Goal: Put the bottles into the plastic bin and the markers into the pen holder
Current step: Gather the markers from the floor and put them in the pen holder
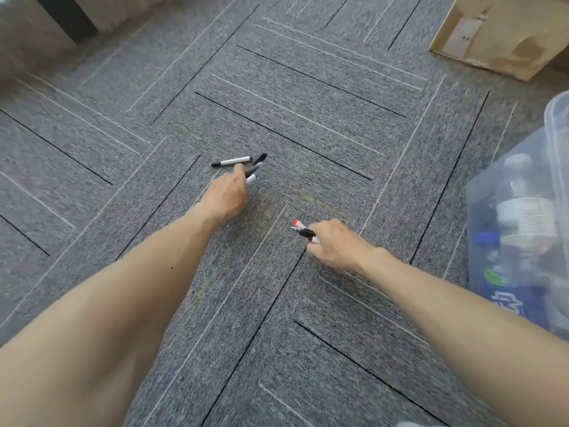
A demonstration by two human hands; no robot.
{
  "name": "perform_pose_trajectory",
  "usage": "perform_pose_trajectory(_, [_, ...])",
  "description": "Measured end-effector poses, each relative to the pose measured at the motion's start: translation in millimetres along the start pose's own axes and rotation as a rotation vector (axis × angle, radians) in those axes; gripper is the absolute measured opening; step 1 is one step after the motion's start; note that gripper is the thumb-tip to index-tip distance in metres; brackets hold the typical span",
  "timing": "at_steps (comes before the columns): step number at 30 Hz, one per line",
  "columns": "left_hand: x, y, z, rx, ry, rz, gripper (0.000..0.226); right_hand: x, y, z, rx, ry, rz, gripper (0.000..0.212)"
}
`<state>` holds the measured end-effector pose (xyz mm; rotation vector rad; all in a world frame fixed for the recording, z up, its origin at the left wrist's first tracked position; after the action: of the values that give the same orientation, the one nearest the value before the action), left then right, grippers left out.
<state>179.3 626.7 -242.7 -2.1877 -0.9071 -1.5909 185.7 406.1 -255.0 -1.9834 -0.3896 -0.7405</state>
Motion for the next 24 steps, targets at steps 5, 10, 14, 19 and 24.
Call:
perform_pose_trajectory(5, [18, -11, 23, 0.049, 0.038, -0.040, 0.026, 10, -7, 4, -0.015, 0.050, 0.073, 0.013])
perform_pose_trajectory(10, [19, -7, 44, 0.023, 0.101, 0.018, 0.024, 12, 1, 7, -0.049, 0.054, 0.052, 0.017])
perform_pose_trajectory(14, [21, 1, 47, 0.009, 0.136, 0.088, 0.018, 14, 3, 8, -0.071, 0.053, 0.046, 0.015])
perform_pose_trajectory(19, [22, -2, 29, 0.019, -0.026, 0.205, 0.017, 21, -3, -3, -0.122, 0.085, 0.122, 0.026])
perform_pose_trajectory(24, [66, 19, -10, -0.004, -0.261, -0.003, 0.029, 72, -39, -30, -0.199, 0.166, 0.246, 0.035])
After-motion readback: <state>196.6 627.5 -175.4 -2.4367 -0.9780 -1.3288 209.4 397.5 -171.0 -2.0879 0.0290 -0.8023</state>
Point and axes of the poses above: each hand's wrist, its own z-axis towards the middle knuckle, its own x-axis out of the back of the hand, y = z × x, the point moved 8 cm from there along z, towards the middle knuckle, and after that the axes turned 14 degrees about x, right-handed, at the moved point
